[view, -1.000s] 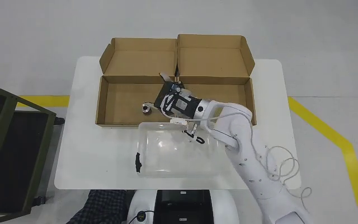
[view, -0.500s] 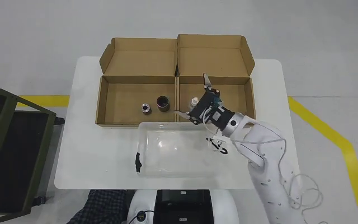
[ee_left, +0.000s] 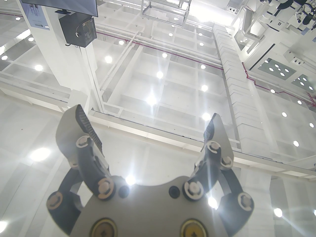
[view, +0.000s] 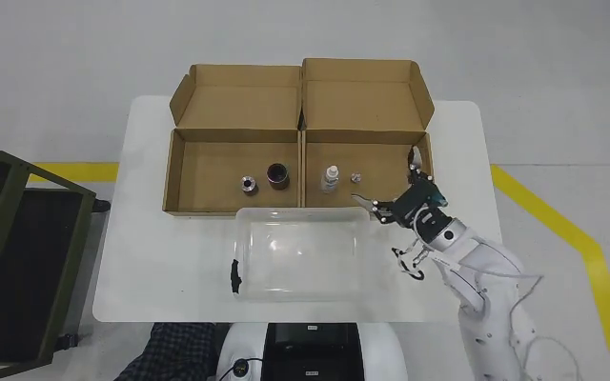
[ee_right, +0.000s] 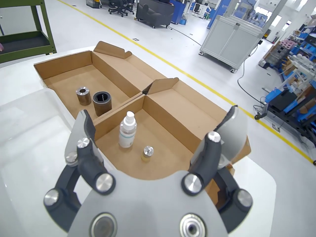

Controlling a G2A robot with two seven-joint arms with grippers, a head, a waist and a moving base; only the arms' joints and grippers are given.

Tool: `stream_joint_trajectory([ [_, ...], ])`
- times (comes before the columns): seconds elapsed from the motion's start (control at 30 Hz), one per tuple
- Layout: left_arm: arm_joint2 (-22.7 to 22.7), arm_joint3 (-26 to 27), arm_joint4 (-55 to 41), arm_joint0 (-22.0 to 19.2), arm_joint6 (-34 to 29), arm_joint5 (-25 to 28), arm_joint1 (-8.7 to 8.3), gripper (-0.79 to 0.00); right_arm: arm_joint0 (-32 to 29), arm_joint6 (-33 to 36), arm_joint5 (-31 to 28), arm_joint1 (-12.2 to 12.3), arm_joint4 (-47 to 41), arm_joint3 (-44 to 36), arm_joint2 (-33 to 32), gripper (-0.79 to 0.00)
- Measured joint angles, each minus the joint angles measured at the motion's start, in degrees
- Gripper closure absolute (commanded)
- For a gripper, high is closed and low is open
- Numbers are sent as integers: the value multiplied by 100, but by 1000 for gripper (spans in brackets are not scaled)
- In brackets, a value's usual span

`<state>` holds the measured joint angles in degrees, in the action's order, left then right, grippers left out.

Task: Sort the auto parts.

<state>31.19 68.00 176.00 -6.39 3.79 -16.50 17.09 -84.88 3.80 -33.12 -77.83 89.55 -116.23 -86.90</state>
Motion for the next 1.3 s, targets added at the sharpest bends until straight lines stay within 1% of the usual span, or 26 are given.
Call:
stream_joint_trajectory([
  [0.2,0,0,0,0,0,0,0,-785,-405,-201,122,62,-78,-202,-375,-785],
  [0.53,0,0,0,0,0,0,0,-785,-941,-245,423,125,-163,-545,-700,-785],
  [0.77,0,0,0,0,0,0,0,-785,-992,-422,496,157,-375,-559,-764,-785],
  [1.3,0,0,0,0,0,0,0,-785,-989,-424,484,162,-382,-562,-769,-785],
])
